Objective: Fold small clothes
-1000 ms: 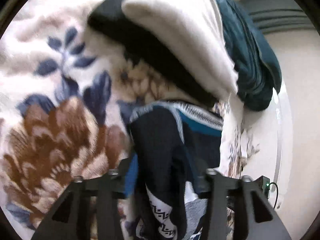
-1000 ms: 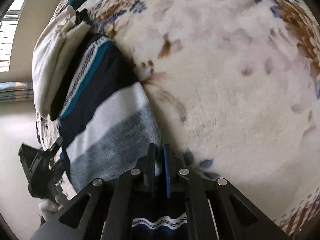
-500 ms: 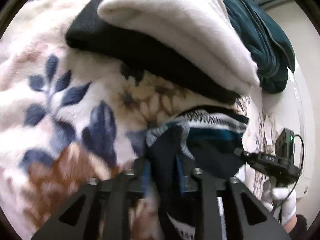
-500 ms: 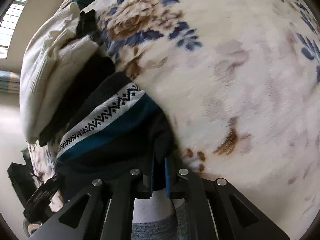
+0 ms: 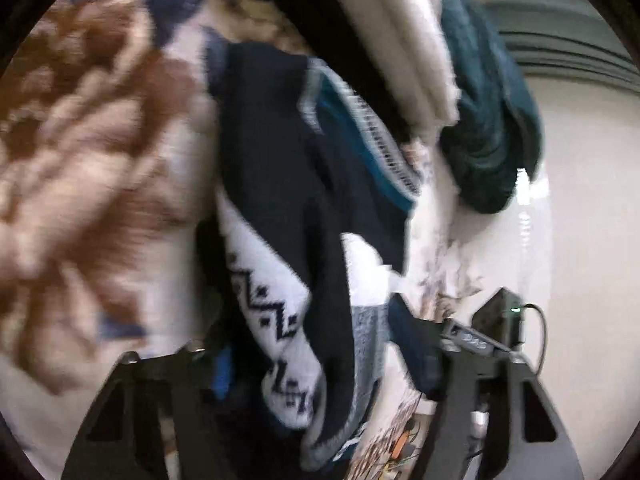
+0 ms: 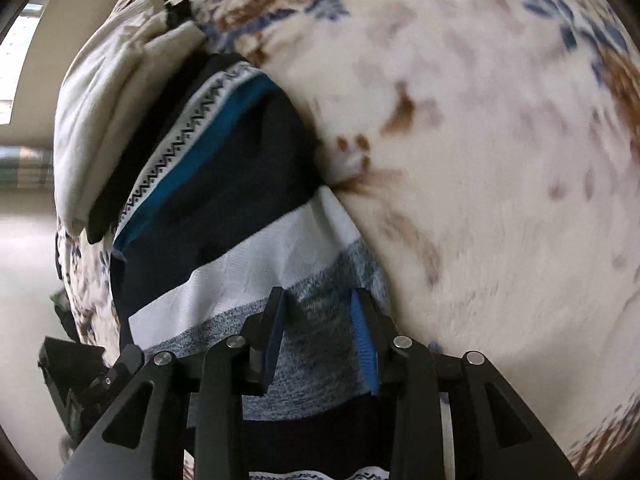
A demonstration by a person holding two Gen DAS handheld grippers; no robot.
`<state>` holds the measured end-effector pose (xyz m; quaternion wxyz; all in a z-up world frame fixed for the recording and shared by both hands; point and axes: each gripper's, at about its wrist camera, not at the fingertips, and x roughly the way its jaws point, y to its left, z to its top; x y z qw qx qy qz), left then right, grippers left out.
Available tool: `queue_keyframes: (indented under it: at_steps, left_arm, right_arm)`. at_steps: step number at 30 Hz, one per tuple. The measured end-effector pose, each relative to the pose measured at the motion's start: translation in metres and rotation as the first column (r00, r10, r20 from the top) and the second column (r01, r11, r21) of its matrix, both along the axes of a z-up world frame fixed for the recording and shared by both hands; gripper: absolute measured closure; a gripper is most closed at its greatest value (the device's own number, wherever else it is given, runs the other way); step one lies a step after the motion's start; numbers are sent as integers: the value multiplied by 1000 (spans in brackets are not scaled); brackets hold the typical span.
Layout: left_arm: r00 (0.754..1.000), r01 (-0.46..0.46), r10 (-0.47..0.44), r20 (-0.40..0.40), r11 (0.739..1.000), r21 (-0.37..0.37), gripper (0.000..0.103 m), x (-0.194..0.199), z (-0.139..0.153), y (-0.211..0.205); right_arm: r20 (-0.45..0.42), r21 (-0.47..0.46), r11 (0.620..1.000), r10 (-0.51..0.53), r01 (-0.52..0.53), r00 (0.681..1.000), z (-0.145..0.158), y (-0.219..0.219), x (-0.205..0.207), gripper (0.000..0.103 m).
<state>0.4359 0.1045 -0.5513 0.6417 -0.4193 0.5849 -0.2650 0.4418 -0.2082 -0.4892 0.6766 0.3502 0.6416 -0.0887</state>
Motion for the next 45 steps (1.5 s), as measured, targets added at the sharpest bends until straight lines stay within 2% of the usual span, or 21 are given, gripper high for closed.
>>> queue_keyframes:
  at_steps: [1,3,5,7,9,12,13,15,17,18,19,22,29,32,33,35,37,39,41,43,45]
  left_arm:
    - [1000,-8,10,22,997,-75,75,-2,2,4]
    - [997,-33,50,60,968,-248,75,-7,2,15]
    - [999,-50,49,-9,958,-283,73,-8,-19,25]
    - [996,-68,59,-66,987,-146,60,-6,-33,41]
    - [995,-69,60,-79,992,-104,53,-5,-25,55]
    - [999,-32,32,-1,998,55,52,-6,5,59]
    - [1000,-17,15,15,989,148,52,-6,15,57]
    - [998,-10,-3,65,980,200,53,-7,30,52]
    - [991,34,-66,116,964,262,57,-6,39,36]
    - [986,59,-101,132,954,295,81,-8,41,29]
    - [980,85,-139,140,940,331,91,-6,41,19]
    - [959,106,-208,193,893,438,92,-4,49,13]
    - [973,79,-173,152,871,485,93,-4,42,46]
    - [989,26,-82,124,918,395,93,-1,36,66]
    - [991,16,-64,115,924,382,92,0,36,68]
    - [995,-7,-25,92,944,329,84,3,36,73]
    - [999,-16,3,46,955,296,37,5,38,73]
    - [997,-8,-13,74,961,276,34,2,45,62]
    - [992,37,-74,104,946,321,34,2,50,45]
    - [987,66,-121,110,911,408,34,-3,49,31]
    - [986,59,-121,118,902,427,34,-11,53,28]
  right_arm:
    - [-1,0,1000,-7,7,1000,-1,-1,1,68]
    - [3,16,1000,-11,11,1000,-1,-4,0,68]
    - [4,19,1000,0,0,1000,0,-9,-1,68]
    - [6,28,999,15,-15,1000,0,-9,0,67]
    - [1,19,1000,22,-22,1000,5,-11,1,68]
    - [15,-3,999,42,-42,999,15,-9,-1,68]
    - [14,-4,999,48,-48,999,17,-8,-3,68]
    - [10,-5,999,47,-47,999,17,-9,-5,68]
    - [-3,1,999,46,-46,999,14,-11,-7,68]
    - [-7,6,999,41,-41,999,13,-11,-9,68]
    - [-6,7,999,35,-35,999,12,-9,-10,68]
    - [2,-6,999,33,-33,999,16,-10,-10,68]
    - [0,-49,995,91,-91,996,22,-8,-9,68]
    - [-16,-12,996,93,-93,996,15,-12,-10,59]
    - [-17,3,996,93,-92,996,11,-13,-11,53]
    - [-25,34,995,89,-88,996,2,-16,-13,53]
    - [-27,-6,994,108,-108,994,-3,-19,-14,52]
    - [-46,-87,989,120,-123,992,-2,-22,-15,52]
    - [-41,-69,991,114,-117,993,2,-24,-17,52]
    - [-20,-41,993,114,-114,993,11,-26,-23,52]
    - [-1,-23,992,121,-121,993,25,-27,-36,49]
